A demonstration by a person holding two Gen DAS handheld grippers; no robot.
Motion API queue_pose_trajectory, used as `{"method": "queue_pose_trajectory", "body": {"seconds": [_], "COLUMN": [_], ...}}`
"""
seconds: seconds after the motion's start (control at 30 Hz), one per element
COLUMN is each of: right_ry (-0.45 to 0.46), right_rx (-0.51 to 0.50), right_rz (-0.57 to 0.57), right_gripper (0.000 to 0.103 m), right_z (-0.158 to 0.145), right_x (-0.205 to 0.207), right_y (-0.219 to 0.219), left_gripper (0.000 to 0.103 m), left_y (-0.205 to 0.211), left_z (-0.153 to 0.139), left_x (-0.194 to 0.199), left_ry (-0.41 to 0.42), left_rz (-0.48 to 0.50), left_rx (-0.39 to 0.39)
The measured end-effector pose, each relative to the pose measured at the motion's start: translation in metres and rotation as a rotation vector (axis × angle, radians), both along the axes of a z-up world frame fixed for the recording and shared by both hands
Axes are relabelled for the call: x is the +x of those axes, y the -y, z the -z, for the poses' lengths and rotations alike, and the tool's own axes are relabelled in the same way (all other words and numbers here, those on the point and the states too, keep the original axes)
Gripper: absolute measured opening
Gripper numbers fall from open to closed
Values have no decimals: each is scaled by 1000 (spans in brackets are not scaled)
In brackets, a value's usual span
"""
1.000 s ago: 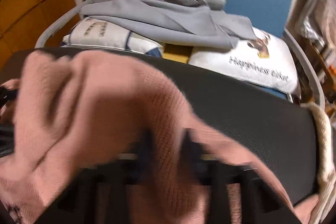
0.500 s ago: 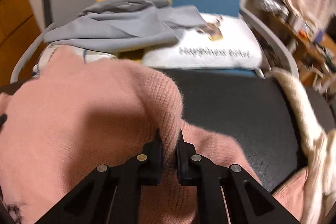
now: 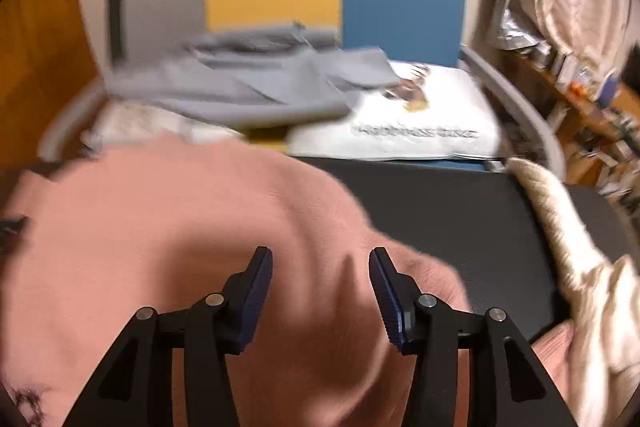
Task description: Fold clothes
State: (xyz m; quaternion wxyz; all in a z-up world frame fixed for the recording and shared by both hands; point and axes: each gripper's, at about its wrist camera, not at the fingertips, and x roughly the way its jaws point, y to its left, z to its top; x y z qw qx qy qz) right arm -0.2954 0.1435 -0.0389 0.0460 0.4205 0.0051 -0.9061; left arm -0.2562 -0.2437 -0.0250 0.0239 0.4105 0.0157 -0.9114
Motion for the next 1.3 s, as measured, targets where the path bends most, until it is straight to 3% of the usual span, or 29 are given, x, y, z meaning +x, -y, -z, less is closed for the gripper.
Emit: {"method": "queue_pose_trajectory", "body": {"seconds": [0.17,0.27,0.37,0.43,0.57,0.67,0.7,0.73,0.83,0.97,1.17,1.23,1.3], "right_ry": [30,82,130,147,184,149,138,131,118,105,66,68,79], "right_rx": [-65,-135,-160,-172,-230,-230,-217,-165,-95,-72,64,37,-48], "right_rz": [-7,72,150,179,206,204,198,177,152,218,260,258,251], "right_gripper": [51,51,52,53,56,56,45,18,12,12,12,18,35], "right_z": [-4,9,22,28,44,50,52,53,53,53,57,54,47], "right_x": [61,95,126,139,145,141,139,137,136,137,137,139,145], "right_y": [-9,-33,-52,-61,-69,-66,-64,-59,-61,-86,-100,-105,-110], "left_gripper": [24,24,25,26,29,31,31,31,35,41,53,53,51], "left_y": [-15,-31,-51,-56,-58,-58,-58,-58,-55,-45,-32,-30,-31], "left_z": [10,30,37,38,41,43,43,43,42,43,45,43,40], "left_x": [70,102,135,146,155,157,158,159,161,159,155,152,154], "left_ry": [53,108,44,29,17,10,8,6,1,1,9,23,41], "left_rz": [67,92,132,139,132,131,135,143,180,206,210,211,224], "left_rx": [158,98,-50,-101,-126,-121,-119,-121,-151,-147,-92,-74,-68]}}
